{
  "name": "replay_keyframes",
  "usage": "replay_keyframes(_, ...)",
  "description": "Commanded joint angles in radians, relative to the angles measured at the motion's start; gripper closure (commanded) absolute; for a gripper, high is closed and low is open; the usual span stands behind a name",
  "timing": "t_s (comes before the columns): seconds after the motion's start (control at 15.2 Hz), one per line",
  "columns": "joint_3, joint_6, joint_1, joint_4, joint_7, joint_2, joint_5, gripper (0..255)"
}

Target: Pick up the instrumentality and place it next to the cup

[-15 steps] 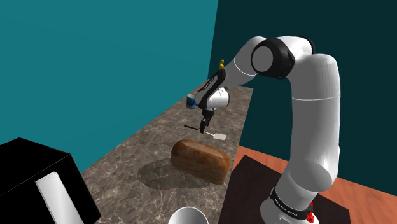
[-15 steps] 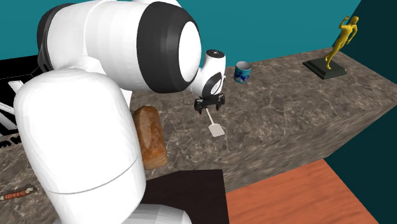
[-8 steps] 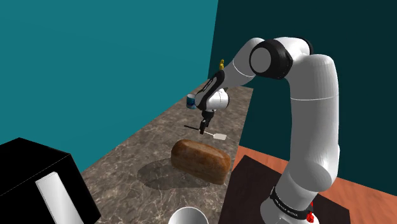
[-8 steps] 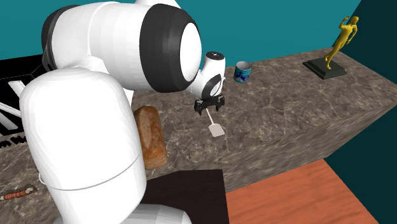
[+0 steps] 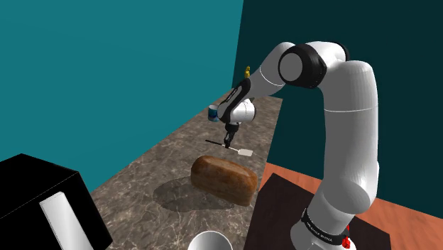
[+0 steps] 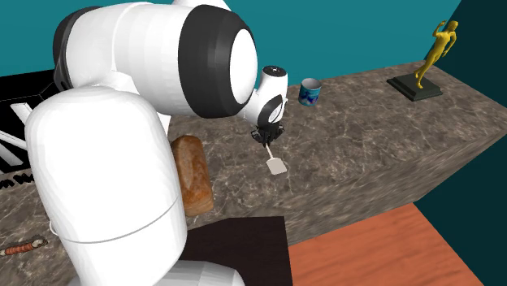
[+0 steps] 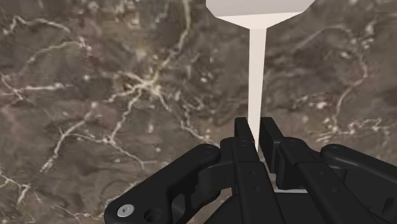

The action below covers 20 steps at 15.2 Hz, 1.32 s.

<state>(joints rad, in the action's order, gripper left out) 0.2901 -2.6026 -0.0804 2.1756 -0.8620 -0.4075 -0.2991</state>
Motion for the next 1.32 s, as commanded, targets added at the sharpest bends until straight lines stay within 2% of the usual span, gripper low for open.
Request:
replay_keyframes(0.0,0.000,0.000,0.000,0.000,0.000,0.000,0.000,255)
replay_keyframes(0.2,0.000,0.000,0.000,0.000,0.000,0.000,0.000,255)
replay_keyframes(1.25,0.061,0.172,0.044,-0.011,0.085,0.172,0.114,255)
